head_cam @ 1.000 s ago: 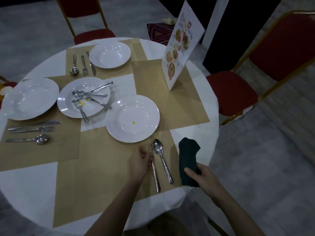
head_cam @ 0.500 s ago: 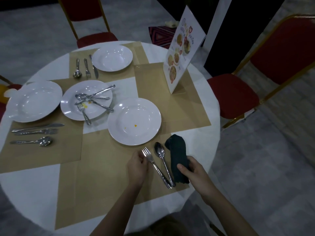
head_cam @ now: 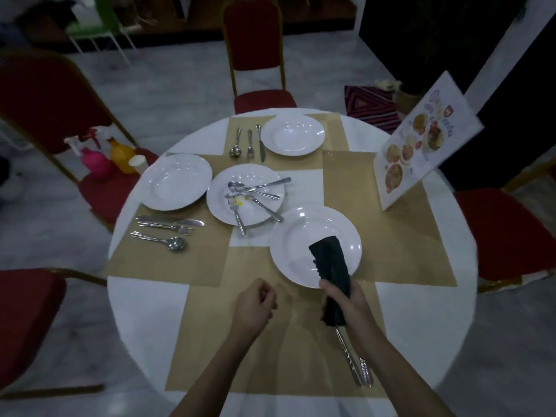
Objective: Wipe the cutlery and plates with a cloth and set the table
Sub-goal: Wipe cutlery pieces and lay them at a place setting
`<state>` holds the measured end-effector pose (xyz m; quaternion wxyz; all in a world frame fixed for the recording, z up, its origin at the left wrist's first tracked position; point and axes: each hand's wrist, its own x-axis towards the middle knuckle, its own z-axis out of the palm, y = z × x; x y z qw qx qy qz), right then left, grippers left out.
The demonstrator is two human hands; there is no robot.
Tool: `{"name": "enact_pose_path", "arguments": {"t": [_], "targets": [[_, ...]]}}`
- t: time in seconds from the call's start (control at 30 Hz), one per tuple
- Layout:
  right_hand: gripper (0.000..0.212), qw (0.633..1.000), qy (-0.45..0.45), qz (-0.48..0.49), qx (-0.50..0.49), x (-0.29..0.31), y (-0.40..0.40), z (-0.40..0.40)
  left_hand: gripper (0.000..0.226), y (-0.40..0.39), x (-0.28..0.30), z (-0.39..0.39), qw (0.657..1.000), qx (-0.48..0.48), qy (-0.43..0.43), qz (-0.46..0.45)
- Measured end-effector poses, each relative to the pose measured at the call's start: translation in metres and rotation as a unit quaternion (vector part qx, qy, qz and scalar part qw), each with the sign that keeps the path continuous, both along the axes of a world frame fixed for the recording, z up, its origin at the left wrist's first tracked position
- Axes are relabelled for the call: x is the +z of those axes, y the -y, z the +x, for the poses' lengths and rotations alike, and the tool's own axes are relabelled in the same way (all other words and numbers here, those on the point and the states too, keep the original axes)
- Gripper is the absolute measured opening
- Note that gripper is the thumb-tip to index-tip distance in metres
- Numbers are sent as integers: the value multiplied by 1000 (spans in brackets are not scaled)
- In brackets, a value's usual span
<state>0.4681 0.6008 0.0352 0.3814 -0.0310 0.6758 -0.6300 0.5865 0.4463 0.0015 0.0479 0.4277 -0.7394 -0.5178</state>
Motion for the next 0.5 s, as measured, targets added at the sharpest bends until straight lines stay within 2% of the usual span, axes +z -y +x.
{"name": "enact_pose_path", "arguments": {"t": [0.03, 0.17, 0.27, 0.5], "targets": [[49, 1000, -17, 13, 11, 0, 11, 0, 13, 9, 2, 2, 1000, 2, -4, -5], [26, 999, 3, 24, 24, 3, 53, 0, 13, 42, 9, 5, 1000, -1, -18, -13], [23, 999, 13, 42, 33, 6, 79, 0, 14, 68, 13, 2, 999, -16, -23, -23], [20, 996, 10, 84, -17, 8, 121, -7, 14, 132, 15, -35, 996, -77, -4, -53]]}}
